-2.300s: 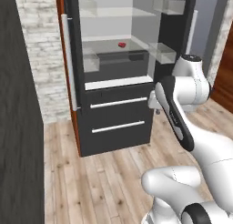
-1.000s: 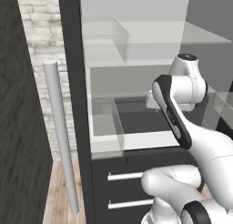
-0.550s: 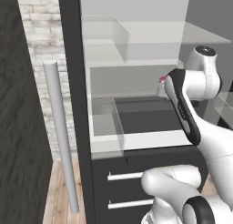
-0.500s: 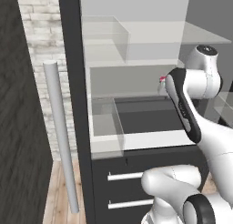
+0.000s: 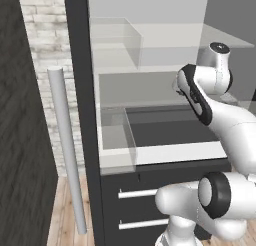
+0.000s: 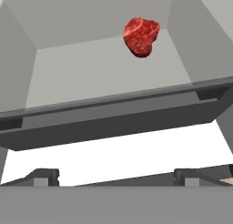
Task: Take the cheese, steak, and lime from the fridge and place them on the plate on the dining counter to create an appetizer plate.
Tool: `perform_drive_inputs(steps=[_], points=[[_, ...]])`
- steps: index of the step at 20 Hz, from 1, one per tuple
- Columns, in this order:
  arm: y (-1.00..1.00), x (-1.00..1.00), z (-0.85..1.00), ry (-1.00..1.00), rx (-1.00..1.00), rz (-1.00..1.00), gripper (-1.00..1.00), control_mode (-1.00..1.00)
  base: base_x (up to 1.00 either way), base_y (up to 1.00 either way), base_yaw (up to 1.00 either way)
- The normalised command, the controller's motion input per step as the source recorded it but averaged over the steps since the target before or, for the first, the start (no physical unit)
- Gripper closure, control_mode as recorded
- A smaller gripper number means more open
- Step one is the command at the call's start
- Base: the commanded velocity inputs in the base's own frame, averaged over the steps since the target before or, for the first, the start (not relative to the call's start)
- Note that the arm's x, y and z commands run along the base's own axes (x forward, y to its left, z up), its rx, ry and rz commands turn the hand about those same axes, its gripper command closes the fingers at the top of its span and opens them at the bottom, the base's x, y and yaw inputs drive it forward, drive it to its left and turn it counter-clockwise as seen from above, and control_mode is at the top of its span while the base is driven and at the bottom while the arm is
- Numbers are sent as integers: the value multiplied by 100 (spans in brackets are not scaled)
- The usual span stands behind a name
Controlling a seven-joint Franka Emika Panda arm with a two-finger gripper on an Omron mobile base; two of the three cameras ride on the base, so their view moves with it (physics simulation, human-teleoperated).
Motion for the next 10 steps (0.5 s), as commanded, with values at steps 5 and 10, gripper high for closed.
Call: perform_drive_inputs(steps=[5, 10], points=[[-36, 76, -28, 0, -3, 0, -100, -100, 0, 0, 0], [-34, 64, -50, -1, -5, 0, -100, -100, 0, 0, 0]])
